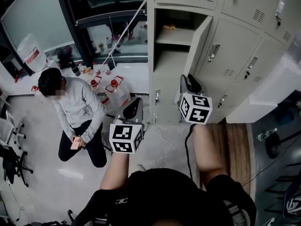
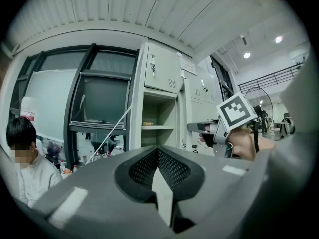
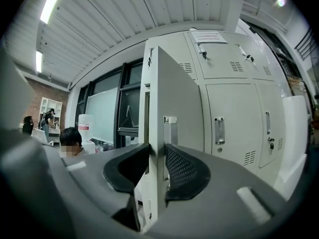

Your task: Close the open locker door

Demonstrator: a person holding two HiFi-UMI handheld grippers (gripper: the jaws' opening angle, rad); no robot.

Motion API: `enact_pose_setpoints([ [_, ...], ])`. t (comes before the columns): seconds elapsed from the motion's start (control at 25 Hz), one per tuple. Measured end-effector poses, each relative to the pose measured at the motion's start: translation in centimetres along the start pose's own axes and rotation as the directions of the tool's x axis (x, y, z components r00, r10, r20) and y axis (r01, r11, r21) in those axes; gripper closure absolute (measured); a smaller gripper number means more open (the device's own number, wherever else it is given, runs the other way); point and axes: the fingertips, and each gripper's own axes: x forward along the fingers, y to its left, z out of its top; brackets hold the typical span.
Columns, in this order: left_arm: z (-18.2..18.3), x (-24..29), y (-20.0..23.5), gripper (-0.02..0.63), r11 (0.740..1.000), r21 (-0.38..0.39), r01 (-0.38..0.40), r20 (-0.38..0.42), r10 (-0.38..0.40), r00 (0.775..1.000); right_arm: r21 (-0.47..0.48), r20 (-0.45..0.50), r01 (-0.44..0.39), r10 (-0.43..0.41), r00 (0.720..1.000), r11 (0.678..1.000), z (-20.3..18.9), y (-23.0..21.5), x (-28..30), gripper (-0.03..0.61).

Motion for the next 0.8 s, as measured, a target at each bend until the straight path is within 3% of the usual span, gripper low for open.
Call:
enact_pose_setpoints([
  [0.8, 0.2, 0.3, 7.2, 0.614, 0.999, 0.007, 0.038, 0.023, -0.038, 0.999, 0.012, -0.005, 0.137, -0.137, 0.991, 0.991, 0.1, 4.2, 5.9, 0.474],
])
